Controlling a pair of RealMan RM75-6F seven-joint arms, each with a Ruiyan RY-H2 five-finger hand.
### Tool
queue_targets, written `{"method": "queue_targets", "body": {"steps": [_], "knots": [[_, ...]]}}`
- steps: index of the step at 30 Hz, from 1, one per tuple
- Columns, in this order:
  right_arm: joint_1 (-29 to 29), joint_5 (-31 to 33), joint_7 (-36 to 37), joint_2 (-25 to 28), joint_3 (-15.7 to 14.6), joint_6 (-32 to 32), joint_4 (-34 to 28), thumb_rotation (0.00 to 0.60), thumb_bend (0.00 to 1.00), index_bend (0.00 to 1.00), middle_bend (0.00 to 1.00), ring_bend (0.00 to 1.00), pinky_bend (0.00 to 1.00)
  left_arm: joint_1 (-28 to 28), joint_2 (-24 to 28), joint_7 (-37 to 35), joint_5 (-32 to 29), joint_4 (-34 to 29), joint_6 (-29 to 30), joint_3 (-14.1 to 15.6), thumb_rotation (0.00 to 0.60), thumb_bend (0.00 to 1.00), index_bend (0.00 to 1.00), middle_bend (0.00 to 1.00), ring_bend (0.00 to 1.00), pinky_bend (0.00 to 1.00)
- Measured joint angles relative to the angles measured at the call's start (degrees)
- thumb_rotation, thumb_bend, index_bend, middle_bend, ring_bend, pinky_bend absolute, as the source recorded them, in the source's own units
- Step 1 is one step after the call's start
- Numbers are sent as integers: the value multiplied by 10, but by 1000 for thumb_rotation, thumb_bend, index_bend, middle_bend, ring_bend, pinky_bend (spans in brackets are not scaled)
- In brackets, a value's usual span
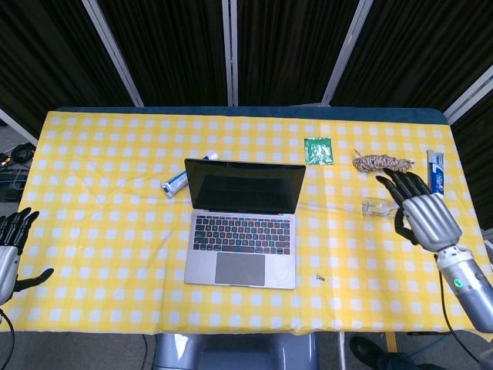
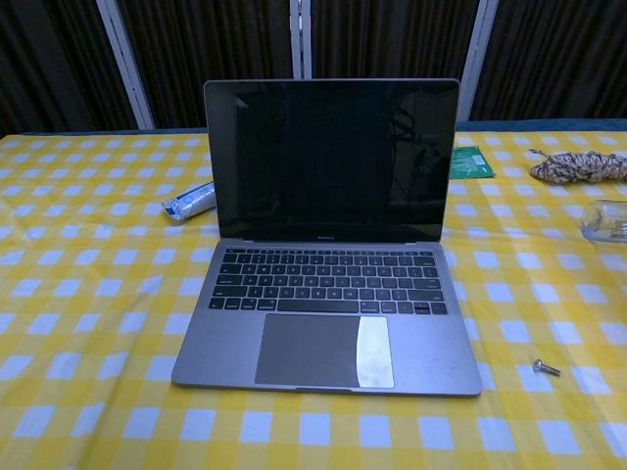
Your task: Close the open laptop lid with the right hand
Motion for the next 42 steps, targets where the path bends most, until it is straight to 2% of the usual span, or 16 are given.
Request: {"method": "queue_targets", "body": {"steps": [8,13,16,21,33,42], "knots": [[154,109,41,-18,59,-187,8,600,1000,0,37,0,2,-10,-7,5,-33,12,-21,-11,600,0,0,0,0,0],[228,189,32,-63,82,-243,31,600,1000,15,70,12,59,-13,-8,2,-48,19,-29,-15,600,0,0,0,0,0],[261,229,10,-90,86,-261,45,600,1000,35,91,34,97,-15,-9,2,-53,22,-33,-15,600,0,0,0,0,0],[300,285,-28,-121,81,-279,57,600,1000,47,104,45,112,-16,-10,2,-59,25,-36,-17,600,0,0,0,0,0],[360,404,-120,-160,38,-273,67,600,1000,61,124,54,137,-15,-7,-8,-55,27,-31,-16,600,0,0,0,0,0],[395,491,-158,-162,13,-267,63,600,1000,101,260,227,230,-13,-4,-15,-51,26,-28,-14,600,0,0,0,0,0]]}}
